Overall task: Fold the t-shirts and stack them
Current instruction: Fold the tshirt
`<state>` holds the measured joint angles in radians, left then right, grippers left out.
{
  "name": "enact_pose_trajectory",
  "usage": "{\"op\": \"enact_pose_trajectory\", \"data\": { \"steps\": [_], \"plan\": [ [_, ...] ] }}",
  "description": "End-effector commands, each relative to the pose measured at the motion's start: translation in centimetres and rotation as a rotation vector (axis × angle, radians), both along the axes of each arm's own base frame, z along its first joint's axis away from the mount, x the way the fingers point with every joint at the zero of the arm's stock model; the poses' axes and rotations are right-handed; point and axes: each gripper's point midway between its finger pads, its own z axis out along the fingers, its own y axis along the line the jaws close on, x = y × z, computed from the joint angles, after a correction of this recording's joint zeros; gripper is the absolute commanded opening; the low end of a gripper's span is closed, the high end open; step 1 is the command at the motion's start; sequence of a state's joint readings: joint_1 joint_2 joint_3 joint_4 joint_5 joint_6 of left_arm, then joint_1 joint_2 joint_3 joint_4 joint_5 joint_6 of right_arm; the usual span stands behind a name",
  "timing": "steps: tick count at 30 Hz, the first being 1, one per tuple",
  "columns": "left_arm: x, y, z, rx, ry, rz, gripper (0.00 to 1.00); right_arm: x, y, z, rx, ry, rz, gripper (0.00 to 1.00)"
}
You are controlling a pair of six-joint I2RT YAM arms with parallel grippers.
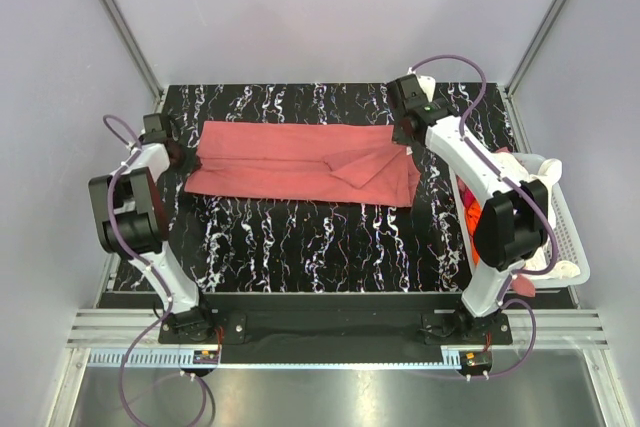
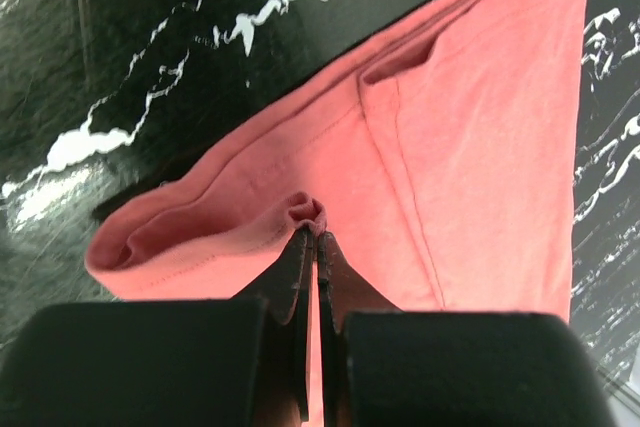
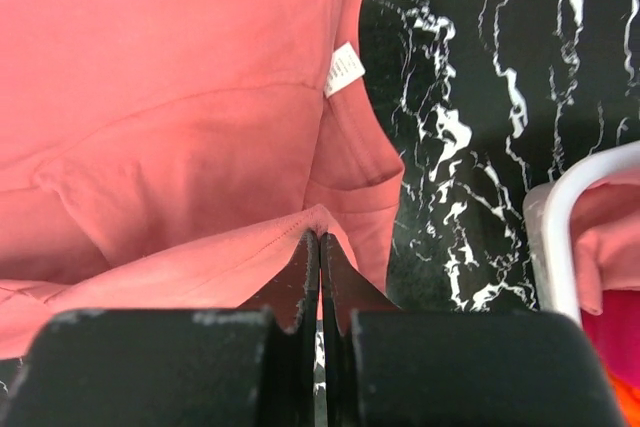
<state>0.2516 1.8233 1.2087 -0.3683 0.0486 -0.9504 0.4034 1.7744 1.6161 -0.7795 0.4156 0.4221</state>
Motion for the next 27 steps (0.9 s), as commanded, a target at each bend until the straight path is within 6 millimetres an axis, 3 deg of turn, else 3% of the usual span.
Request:
{"op": "enact_pose_trajectory", "data": {
  "steps": [1,13,16,22,24,25,27],
  "plan": [
    [2.2,1.2,1.6,0.051,-0.044,0.016,0.0,1.3,-0.8,1.4,-0.008,-0.022,0.003,0.0],
    [2.2,2.1,-1.7,0.092,0.065,0.034,0.0,3.7,-2.4,-1.0,-0.118,0.002,-0.016,0.0],
    [2.6,1.8,-1.9,0.081,0.063,0.027,0.04,4.0,-2.1,-1.3,-0.109,0.003,-0.007,0.0],
    [3.2,1.7,-1.3,0.103,0.051,0.023,0.0,5.3,-1.7,-0.5,-0.097,-0.032,0.001,0.0],
    [3.5,1.6,-1.2,0.101,0.046,0.019,0.06,5.6,-1.5,-0.4,-0.099,-0.036,0.004,0.0],
    [3.6,1.6,-1.1,0.099,0.045,0.023,0.15,5.7,-1.4,-0.3,-0.095,-0.039,0.007,0.0],
    [3.7,1.6,-0.8,0.097,0.04,0.023,0.19,5.9,-1.0,-0.3,-0.082,-0.039,0.018,0.0]
  ]
}}
